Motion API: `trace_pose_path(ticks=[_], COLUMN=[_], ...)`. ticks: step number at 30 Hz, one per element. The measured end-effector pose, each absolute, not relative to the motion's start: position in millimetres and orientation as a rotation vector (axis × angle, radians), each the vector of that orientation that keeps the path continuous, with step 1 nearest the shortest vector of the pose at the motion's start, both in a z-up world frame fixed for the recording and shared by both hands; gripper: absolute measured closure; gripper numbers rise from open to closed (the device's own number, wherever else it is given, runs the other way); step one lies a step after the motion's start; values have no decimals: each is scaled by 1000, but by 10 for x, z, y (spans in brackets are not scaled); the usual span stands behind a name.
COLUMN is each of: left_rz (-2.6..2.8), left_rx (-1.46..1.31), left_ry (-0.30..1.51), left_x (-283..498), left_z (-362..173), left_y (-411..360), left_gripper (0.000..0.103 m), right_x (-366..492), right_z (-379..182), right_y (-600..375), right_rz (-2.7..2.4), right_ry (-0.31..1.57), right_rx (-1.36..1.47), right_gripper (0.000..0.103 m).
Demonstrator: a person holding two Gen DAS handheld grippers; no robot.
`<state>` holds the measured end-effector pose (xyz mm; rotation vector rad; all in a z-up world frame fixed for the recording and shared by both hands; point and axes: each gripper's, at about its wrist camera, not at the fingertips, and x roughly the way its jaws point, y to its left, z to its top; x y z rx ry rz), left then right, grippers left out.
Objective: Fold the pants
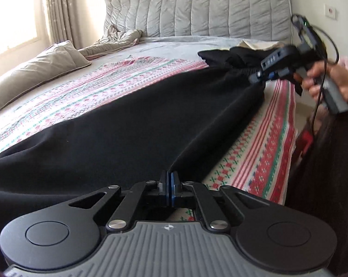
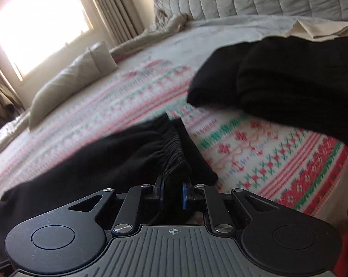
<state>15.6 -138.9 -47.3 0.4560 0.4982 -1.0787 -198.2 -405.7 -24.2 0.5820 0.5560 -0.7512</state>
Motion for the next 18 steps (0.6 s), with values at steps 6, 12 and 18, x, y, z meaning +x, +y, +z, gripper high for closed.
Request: trace_pose_path(ticks=[6, 12, 18], left_rz=[-1101, -1109, -993], left_rx=[394, 330, 256], left_ry=[542, 632, 560], left_x=[222, 320, 364], left_z=[-416, -405, -202], left_y=[-1349, -1309, -974], left_gripper=[92, 81, 42], right_x=[-2047, -1939, -2007], right_z=[-87, -184, 46], right_y=[-3911, -3912, -3774], right_rz=[-776, -806, -854], right_ry=[513, 605, 538], right_rx=[517, 486, 420], right_gripper=[91, 71, 40])
